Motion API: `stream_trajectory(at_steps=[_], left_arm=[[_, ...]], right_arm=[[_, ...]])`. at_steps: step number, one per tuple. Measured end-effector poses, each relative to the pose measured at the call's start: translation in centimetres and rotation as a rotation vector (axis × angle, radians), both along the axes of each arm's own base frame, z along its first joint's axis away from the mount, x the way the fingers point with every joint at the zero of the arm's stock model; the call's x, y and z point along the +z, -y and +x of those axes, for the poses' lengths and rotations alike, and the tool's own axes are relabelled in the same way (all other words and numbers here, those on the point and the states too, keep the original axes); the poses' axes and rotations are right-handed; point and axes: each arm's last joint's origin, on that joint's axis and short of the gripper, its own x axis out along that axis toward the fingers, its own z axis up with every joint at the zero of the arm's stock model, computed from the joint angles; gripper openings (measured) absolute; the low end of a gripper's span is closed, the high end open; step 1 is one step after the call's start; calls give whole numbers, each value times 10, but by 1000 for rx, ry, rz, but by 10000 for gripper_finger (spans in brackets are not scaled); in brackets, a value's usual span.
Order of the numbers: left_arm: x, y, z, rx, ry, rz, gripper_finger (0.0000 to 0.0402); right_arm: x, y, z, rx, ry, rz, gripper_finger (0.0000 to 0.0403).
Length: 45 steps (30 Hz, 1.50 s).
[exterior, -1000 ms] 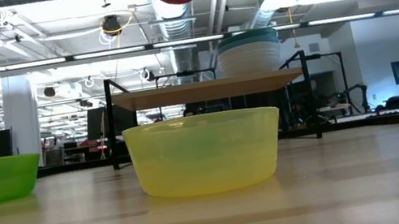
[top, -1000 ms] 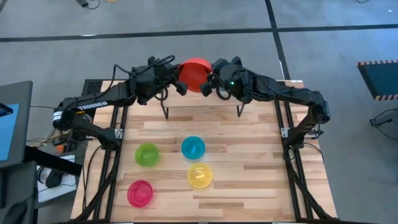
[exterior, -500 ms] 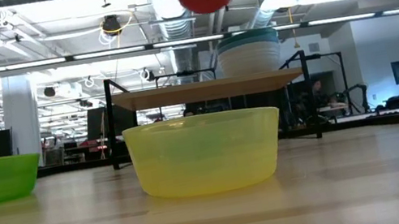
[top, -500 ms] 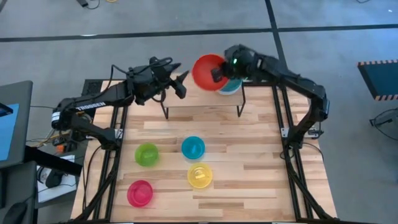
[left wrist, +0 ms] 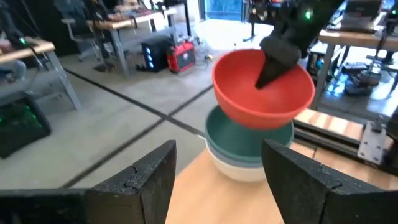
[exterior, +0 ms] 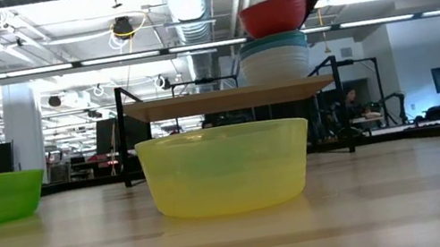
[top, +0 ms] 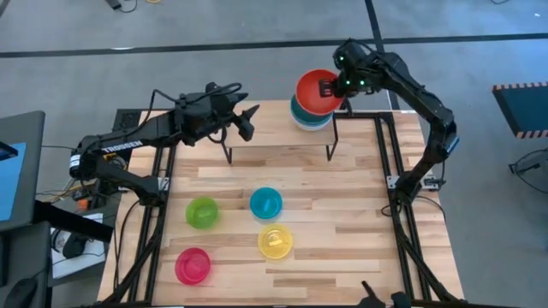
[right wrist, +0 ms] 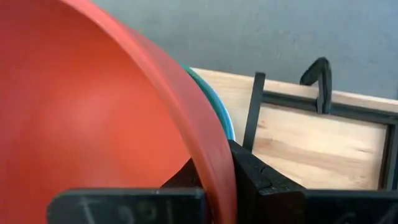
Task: Place and stack bowls onto a shelf
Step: Stack the large orange bowl on top of the large green bowl on the shelf, then put the small blue bowl on the shelf
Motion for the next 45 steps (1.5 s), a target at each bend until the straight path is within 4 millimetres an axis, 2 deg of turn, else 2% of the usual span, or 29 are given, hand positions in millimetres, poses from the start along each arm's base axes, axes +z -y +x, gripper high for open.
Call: stream_trajectory(at_steps=[5, 13, 17, 20, 23, 29, 32, 36, 41, 45], left_arm=[[-3, 0, -1, 3, -17, -29, 221], [-4, 2, 0, 7, 18, -82, 222], [-4, 5, -1, -3, 22, -82, 222], [-2, 7, -3, -3, 26, -81, 222], [0, 8, -7, 26, 37, -84, 222], [-3, 8, -13, 103, 17, -117, 222], [-5, 9, -18, 110, -1, -144, 222], [-8, 11, -24, 123, -26, -189, 222], [-13, 17, -28, 123, -64, -236, 222], [-29, 25, -32, 149, -167, -288, 222]], right_arm=[[1, 7, -3, 45, -3, -28, 72], [1, 6, -3, 63, 1, -13, 191], [1, 6, -2, 61, 7, -23, 226], [0, 7, -1, 63, 2, -23, 229], [-10, 7, 8, 79, -49, 14, 218], [-43, -2, 41, 137, -255, 46, 193], [-47, -8, 50, 158, -282, 22, 189], [-36, -11, 47, 147, -243, -36, 192], [-15, -20, 33, 138, -178, -94, 201], [2, -37, 22, 170, -147, -128, 209]])
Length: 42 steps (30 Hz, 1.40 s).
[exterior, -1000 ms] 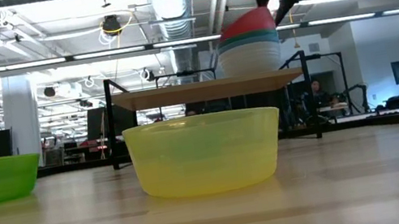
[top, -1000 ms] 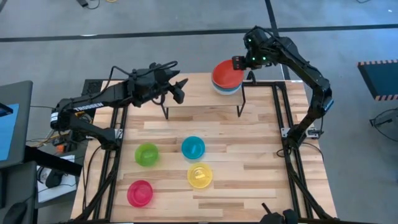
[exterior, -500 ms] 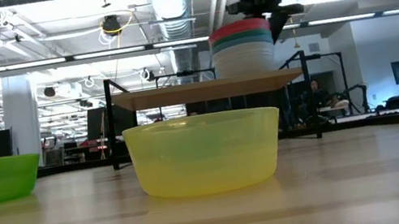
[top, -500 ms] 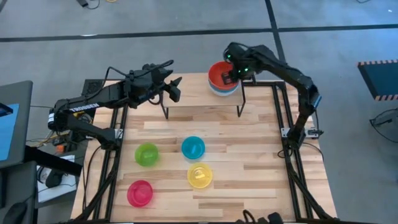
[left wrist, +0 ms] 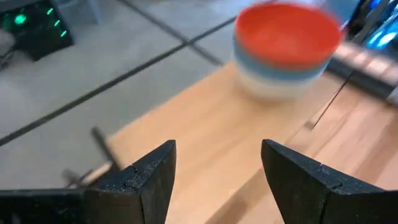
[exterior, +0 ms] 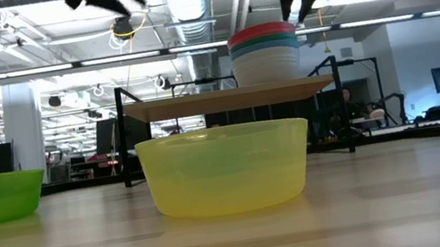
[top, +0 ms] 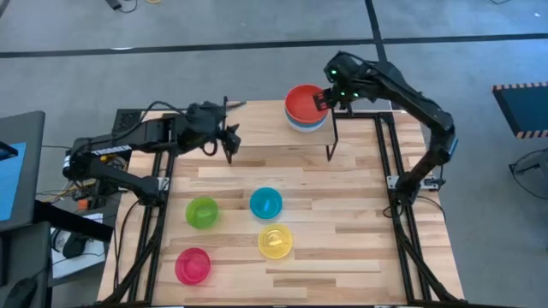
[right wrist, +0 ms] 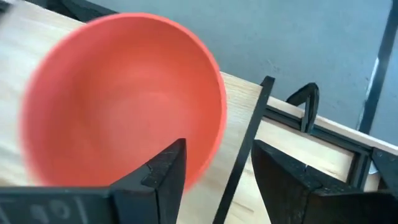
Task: Place and stack bowls onto a shelf
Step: Put the small blue bowl on the shelf
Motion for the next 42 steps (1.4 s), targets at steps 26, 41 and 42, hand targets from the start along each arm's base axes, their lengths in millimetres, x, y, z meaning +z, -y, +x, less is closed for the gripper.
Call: stream_trajectory(at_steps=[26, 41, 42], left_arm=[[-206, 65, 89, -143, -217, -591, 219], [-230, 66, 97, -110, -299, -648, 10], [-229, 65, 97, -120, -304, -655, 8]], right_arm=[[8, -195, -2, 377, -86, -14, 211], [-31, -228, -45, 311, 25, 103, 195], [-30, -228, -47, 315, 40, 108, 194]])
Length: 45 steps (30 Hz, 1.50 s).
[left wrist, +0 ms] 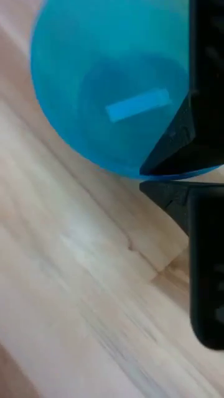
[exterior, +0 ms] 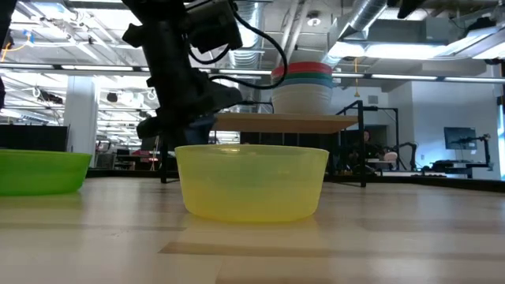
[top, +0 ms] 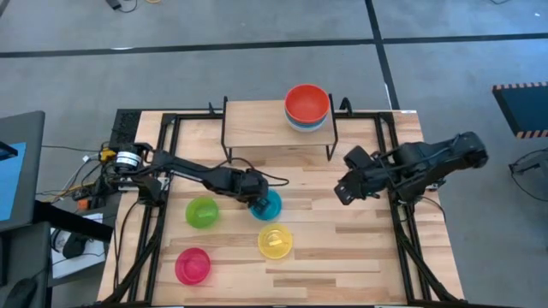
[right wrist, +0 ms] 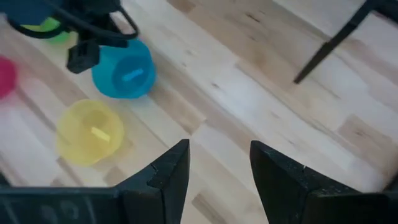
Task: Place and stack bowls onto a shelf
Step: Put the small blue bowl on the shelf
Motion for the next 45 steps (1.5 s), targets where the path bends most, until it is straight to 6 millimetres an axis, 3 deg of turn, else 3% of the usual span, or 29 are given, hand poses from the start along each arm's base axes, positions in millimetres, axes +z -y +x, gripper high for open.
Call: stream_trajectory(at_steps=[5, 11, 17, 22, 28, 31, 38, 45], left_arm=[[17, 0, 2, -53, -43, -27, 1], [83, -17, 5, -152, -54, 88, 0], [154, -77, -12, -156, -19, 224, 0], [184, -145, -40, -20, -19, 295, 0], [183, -219, -64, 168, 62, 300, 0], [173, -240, -71, 219, 46, 277, 0], [159, -257, -75, 200, 21, 231, 0], [158, -260, -74, 206, 20, 239, 50]], right_arm=[[3, -2, -5, 7, 68, 27, 185], [4, -5, -5, 20, 85, 31, 180], [-7, -10, -1, 31, 83, 30, 179], [-33, -17, 12, 24, 114, 121, 179], [-64, -24, 33, 24, 251, 233, 179], [-80, -20, 38, 0, 264, 261, 179], [-107, -12, 37, -35, 208, 260, 179], [-142, -9, 63, 6, 157, 238, 179]])
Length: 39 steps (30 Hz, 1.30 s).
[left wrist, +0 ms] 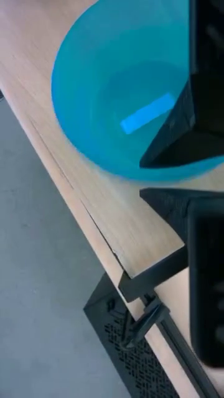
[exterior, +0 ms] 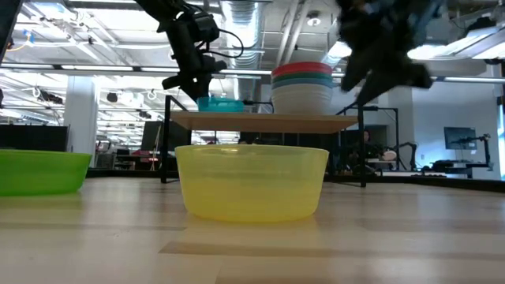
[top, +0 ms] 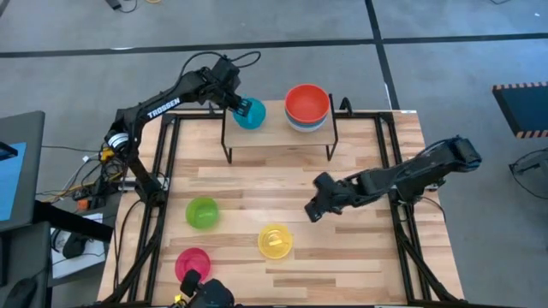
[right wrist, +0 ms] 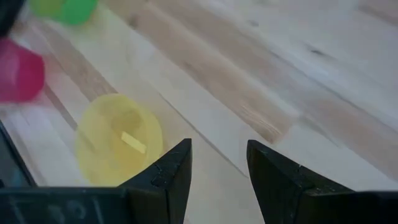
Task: Place and stack bowls onto a shelf
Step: Put the small blue bowl on the shelf, then stack the small yellow bowl on top of the small blue bowl on the shelf
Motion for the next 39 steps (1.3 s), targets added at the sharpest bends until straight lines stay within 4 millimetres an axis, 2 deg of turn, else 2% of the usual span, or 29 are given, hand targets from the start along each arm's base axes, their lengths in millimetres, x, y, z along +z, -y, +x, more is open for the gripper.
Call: stream_trajectory(at_steps=[4, 8, 12, 16, 19, 22, 30, 34, 39], left_arm=[[3, 3, -2, 5, 9, -25, 112], [33, 22, -6, -15, 64, 35, 158], [69, 61, -11, -39, 139, 132, 170], [85, 112, -11, -85, 171, 164, 171], [83, 151, -7, -94, 166, 171, 171], [71, 189, -5, -98, 171, 137, 171], [30, 275, 12, -143, 204, -38, 171], [10, 299, 25, -144, 162, -75, 171], [-12, 318, 46, -150, 150, -108, 171]], right_arm=[[-25, 5, 23, 107, -40, 30, 179], [-39, 1, 39, 184, -19, 75, 179], [-50, -8, 49, 262, -3, 101, 179], [-60, -19, 56, 321, 24, 107, 179], [-70, -25, 62, 369, 40, 121, 179], [-78, -28, 69, 414, 63, 128, 179], [-101, -28, 76, 413, 38, 131, 167], [-106, -27, 78, 405, 23, 131, 126], [-104, -24, 78, 398, 30, 130, 46]])
